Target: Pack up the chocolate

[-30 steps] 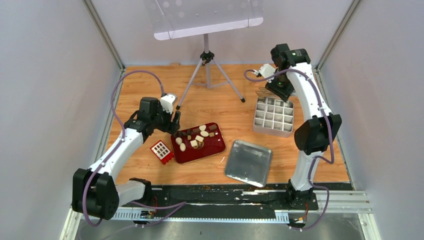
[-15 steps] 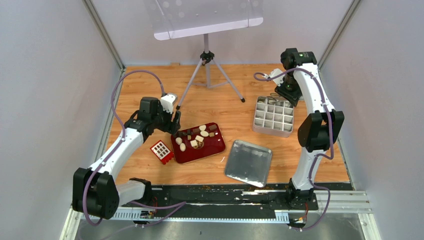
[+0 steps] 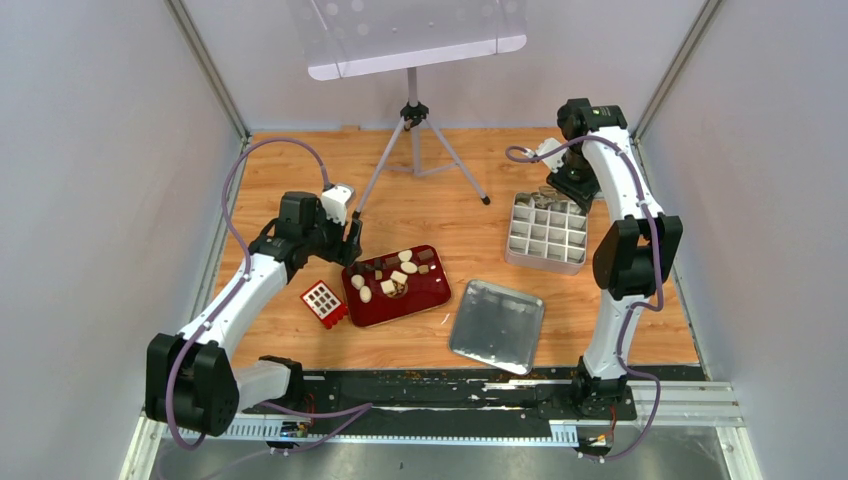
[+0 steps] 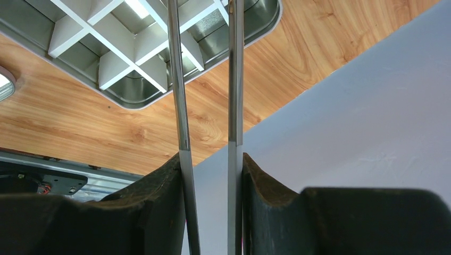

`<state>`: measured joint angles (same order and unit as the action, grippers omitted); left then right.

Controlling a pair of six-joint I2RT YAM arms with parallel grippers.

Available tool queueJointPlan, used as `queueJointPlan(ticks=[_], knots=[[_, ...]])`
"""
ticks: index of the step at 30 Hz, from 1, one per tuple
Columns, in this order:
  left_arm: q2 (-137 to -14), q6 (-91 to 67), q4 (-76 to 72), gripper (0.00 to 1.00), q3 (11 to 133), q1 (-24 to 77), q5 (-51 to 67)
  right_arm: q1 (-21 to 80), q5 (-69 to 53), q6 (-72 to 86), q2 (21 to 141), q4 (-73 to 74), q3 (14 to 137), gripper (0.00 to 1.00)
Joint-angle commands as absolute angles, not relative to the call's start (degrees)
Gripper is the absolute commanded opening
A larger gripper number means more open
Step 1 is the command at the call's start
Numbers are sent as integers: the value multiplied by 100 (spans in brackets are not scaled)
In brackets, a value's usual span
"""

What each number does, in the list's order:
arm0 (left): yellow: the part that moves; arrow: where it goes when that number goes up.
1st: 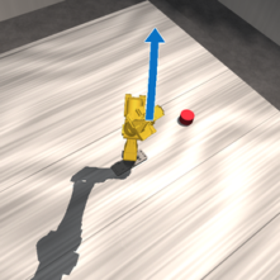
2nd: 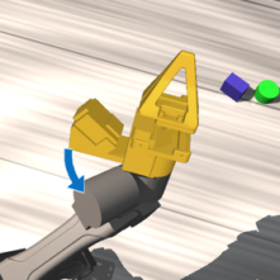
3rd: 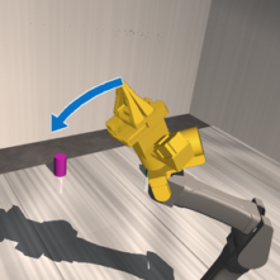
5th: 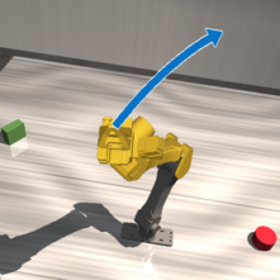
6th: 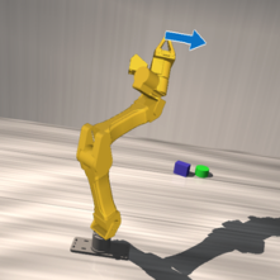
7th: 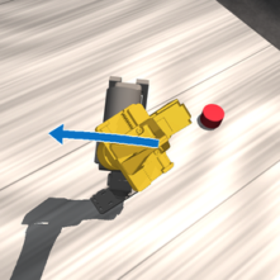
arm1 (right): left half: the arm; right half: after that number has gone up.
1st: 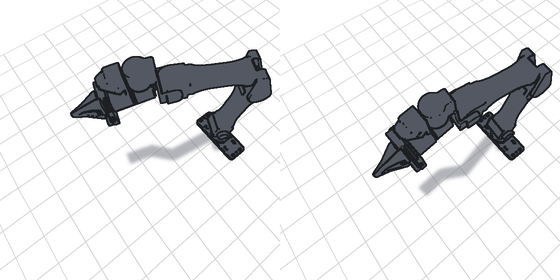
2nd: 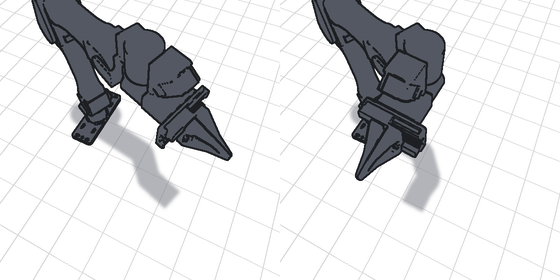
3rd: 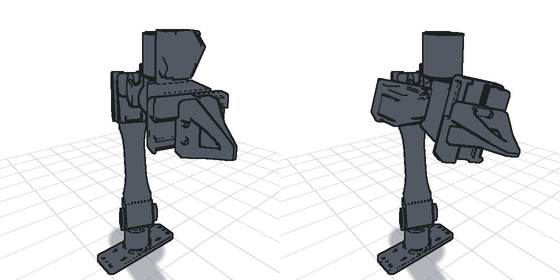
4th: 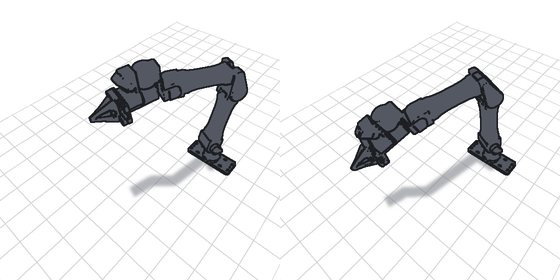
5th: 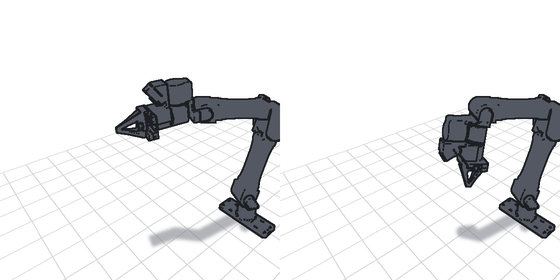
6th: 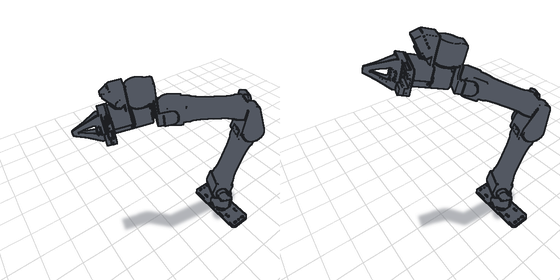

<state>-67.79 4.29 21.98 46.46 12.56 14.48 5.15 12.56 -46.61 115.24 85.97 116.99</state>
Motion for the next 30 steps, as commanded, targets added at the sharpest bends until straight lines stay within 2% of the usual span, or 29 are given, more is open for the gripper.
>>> queueJointPlan(ticks=[1,16,22,30], knots=[[-6792,333,2050,78,4847,1215,1528,483,1416,-4538,11506,8416,11736,33],[-6827,260,1964,78,4799,1213,1581,483,1359,-4376,11353,8656,11887,40],[-6843,294,1976,78,4817,1215,1553,695,1211,-4285,11327,8874,12243,35],[-6816,455,2091,78,4822,1213,1455,1725,968,-4170,11237,9061,12357,32]])
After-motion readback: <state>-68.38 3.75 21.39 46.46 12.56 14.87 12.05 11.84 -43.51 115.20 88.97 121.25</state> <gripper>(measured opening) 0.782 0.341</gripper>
